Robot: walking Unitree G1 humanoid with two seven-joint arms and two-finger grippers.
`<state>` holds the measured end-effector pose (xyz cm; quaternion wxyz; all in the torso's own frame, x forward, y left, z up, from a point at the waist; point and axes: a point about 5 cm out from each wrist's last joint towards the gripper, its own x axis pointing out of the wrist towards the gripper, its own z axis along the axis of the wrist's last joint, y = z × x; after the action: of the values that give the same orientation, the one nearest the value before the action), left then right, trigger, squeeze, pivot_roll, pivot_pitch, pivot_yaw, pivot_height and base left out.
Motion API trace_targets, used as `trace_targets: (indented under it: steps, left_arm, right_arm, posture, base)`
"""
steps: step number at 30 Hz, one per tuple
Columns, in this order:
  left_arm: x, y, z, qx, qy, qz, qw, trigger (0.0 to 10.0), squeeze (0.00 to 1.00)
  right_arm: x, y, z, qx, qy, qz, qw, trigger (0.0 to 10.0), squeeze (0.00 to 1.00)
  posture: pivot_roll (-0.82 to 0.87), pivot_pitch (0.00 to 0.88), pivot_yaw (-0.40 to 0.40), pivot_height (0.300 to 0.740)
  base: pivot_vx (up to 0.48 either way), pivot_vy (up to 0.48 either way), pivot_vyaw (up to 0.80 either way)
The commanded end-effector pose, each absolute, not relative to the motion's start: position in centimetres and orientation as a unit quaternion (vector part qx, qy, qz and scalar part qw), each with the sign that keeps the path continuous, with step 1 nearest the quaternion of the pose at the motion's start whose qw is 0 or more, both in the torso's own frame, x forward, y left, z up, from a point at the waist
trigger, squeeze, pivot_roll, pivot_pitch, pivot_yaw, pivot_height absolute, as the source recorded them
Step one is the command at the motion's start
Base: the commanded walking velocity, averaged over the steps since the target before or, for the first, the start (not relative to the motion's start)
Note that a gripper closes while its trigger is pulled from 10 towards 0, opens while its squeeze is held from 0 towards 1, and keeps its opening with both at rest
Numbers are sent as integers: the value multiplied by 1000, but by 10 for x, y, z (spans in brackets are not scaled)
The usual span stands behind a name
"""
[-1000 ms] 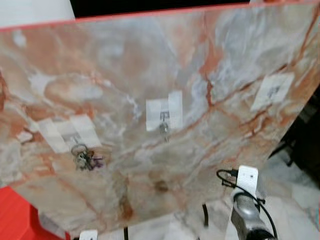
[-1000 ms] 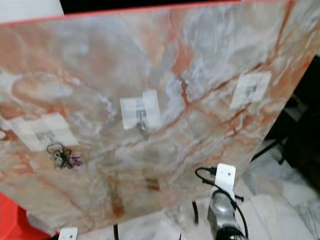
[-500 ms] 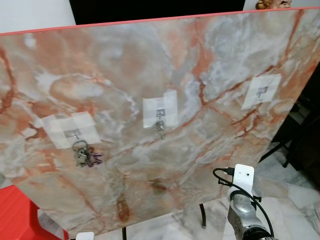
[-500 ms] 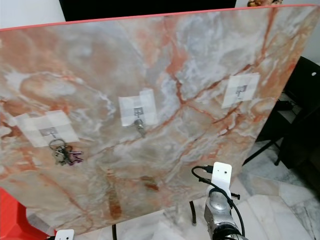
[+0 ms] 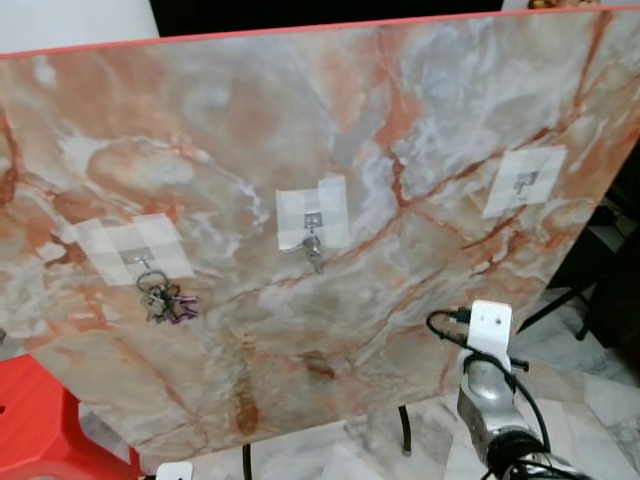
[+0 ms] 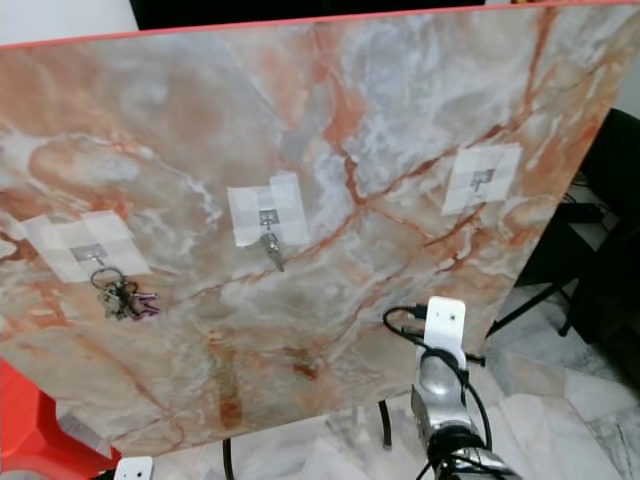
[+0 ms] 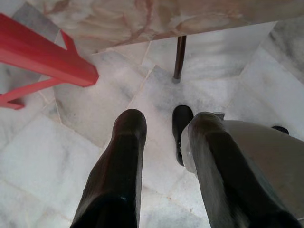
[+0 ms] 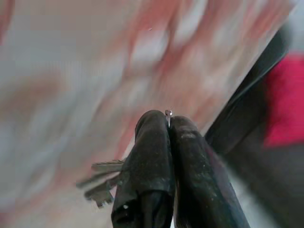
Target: Hang keys on a hook
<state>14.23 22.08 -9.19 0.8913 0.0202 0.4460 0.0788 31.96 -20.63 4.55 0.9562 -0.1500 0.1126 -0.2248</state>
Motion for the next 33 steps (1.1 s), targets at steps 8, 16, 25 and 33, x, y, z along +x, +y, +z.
trace_targets:
  steps: [8, 16, 25, 33]
  left_arm:
    - [136, 227, -93, 27, 454, 85, 886, 10000, 0]
    - [134, 226, -94, 27, 455, 85, 886, 10000, 0]
    - [136, 226, -93, 26, 453, 86, 887, 10000, 0]
    - [140, 225, -92, 26, 449, 85, 889, 10000, 0]
  right_arm:
    - [344, -228, 123, -283, -77, -317, 902, 10000, 0]
    - [350, -219, 155, -350, -165, -322, 864, 10000, 0]
    - [350, -213, 155, -376, -169, -315, 855, 10000, 0]
    - [351, -213, 147, -393, -142, -296, 859, 10000, 0]
  posture:
    - [26, 0, -9, 740]
    - [30, 0, -7, 740]
    - [28, 0, -6, 740]
    - [28, 0, -6, 740]
  base:
    - [0, 0, 0]
    - [0, 0, 0]
    - [0, 0, 0]
    - [0, 0, 0]
